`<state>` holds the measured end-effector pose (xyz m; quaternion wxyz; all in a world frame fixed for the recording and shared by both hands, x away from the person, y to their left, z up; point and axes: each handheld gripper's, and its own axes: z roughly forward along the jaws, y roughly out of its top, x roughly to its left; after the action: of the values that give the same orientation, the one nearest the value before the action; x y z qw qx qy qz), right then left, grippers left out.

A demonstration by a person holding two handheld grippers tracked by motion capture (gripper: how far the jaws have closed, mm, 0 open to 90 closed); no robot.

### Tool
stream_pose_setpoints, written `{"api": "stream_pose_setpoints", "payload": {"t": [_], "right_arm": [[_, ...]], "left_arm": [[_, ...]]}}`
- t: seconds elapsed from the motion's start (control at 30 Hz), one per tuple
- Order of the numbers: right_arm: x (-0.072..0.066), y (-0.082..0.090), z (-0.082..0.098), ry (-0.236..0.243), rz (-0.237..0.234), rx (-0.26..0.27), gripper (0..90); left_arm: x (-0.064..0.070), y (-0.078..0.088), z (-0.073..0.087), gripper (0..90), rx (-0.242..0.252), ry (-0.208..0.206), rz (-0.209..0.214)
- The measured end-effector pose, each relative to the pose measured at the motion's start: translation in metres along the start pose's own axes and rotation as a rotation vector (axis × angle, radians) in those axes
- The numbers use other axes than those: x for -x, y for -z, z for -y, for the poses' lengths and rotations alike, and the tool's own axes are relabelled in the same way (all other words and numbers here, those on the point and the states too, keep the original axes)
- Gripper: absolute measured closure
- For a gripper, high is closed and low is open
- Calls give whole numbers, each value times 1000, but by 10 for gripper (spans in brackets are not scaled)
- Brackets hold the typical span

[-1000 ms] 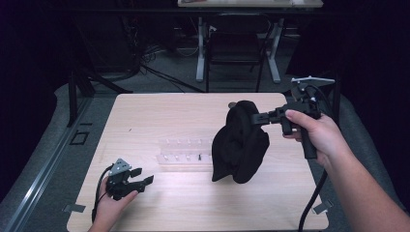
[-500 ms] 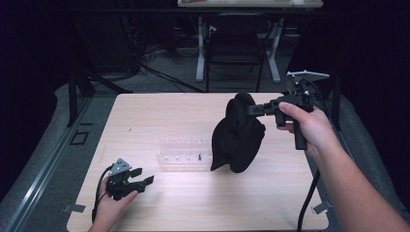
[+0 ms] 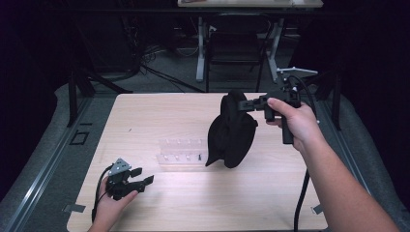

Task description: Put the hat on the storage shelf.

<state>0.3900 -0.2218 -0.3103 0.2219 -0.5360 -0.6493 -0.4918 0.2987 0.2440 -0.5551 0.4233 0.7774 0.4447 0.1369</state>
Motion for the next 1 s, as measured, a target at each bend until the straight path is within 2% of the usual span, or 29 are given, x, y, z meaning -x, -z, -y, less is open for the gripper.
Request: {"api": "stream_pose_setpoints", "payload": {"t": [0.47,0.63,0.9,1.0], "right_arm": [[-9,-17,-14,19,5,7,884],[-14,-21,-19,30,24,6,884],[-11,-28,-23,25,15,19,884],[-6,-31,-25,18,35,22,884]], "left_arm": [[0,1,0,380,6,2,1],[0,1,0,380,11,1,1],[0,1,-1,380,10,2,2],[-1,1,-1,380,11,-1,2]]}}
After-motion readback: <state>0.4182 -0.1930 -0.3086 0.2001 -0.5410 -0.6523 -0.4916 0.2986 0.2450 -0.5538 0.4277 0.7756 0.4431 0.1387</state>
